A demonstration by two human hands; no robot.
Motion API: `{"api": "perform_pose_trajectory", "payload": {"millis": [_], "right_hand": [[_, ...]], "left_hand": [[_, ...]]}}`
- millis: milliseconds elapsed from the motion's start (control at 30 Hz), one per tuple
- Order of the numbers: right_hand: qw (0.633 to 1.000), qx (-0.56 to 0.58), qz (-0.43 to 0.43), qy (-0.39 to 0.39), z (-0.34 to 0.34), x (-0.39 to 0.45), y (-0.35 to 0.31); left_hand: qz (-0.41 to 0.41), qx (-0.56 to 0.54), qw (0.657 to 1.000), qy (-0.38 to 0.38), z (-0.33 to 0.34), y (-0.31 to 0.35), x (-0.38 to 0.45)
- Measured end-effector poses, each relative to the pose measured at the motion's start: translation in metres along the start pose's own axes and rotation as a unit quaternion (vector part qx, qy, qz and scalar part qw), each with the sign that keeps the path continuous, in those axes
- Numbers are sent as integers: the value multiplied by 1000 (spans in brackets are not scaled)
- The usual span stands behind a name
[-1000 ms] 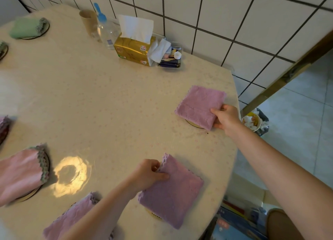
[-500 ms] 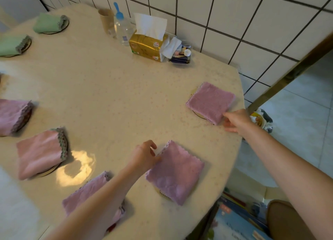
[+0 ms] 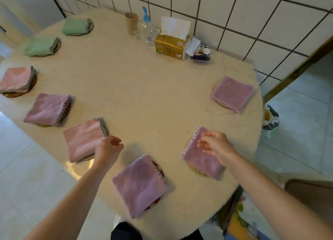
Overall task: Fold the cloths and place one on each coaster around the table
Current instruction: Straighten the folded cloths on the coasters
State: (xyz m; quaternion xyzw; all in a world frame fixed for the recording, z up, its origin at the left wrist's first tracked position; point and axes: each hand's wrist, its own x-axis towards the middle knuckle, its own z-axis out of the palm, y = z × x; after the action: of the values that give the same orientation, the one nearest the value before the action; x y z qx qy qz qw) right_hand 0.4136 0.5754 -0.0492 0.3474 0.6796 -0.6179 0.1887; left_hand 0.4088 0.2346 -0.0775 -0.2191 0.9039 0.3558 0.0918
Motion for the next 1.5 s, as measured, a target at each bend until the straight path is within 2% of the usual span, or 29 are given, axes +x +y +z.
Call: {"api": "perform_pose_trajectory", "payload": {"millis": [100,167,233,300,367,433,500,567,767,933,1100,1267,1333,1400,1500], "right_hand": [[996,29,71,-36,54,-34,35],[995,41,93,-10,88,-52,59],[994,37,80,60,113,-66,86],[987,-19,51,154,132,-80,111],[968,-70,31,238,154,-102,126],[959,-49,27,277,165,-115,137],[962,57,69,257,181,-122,147],[962,95,110,229,197,-129,152],[960,39,112,254,206,-131,139],[964,17,118,238,202,-125,128],[982,37,47,181,198,-118,125],[995,59,-19,73,183,-118,122],[996,72,-30,42,175,-118,116],[997,69,-6,26,166,-115,114],[995,79,56,3,153,-112,119]], "left_hand": [[-25,-27,999,28,-32,-43,18],[-43,-33,997,58,-59,-68,29],[-61,-32,995,78,-83,-91,40],[-71,-34,994,78,-104,-113,50],[-109,-59,991,44,-121,-130,57],[-152,-106,983,8,-124,-136,59],[-169,-137,975,-38,-129,-143,64],[-176,-163,968,-74,-126,-154,78],[-185,-211,956,-86,-117,-162,102],[-205,-197,955,-88,-120,-141,96],[-237,-206,943,-111,-118,-123,89],[-263,-302,908,-121,-110,-116,69],[-267,-367,881,-135,-104,-114,54],[-269,-416,856,-146,-97,-113,39],[-286,-435,843,-132,-84,-115,25]]}}
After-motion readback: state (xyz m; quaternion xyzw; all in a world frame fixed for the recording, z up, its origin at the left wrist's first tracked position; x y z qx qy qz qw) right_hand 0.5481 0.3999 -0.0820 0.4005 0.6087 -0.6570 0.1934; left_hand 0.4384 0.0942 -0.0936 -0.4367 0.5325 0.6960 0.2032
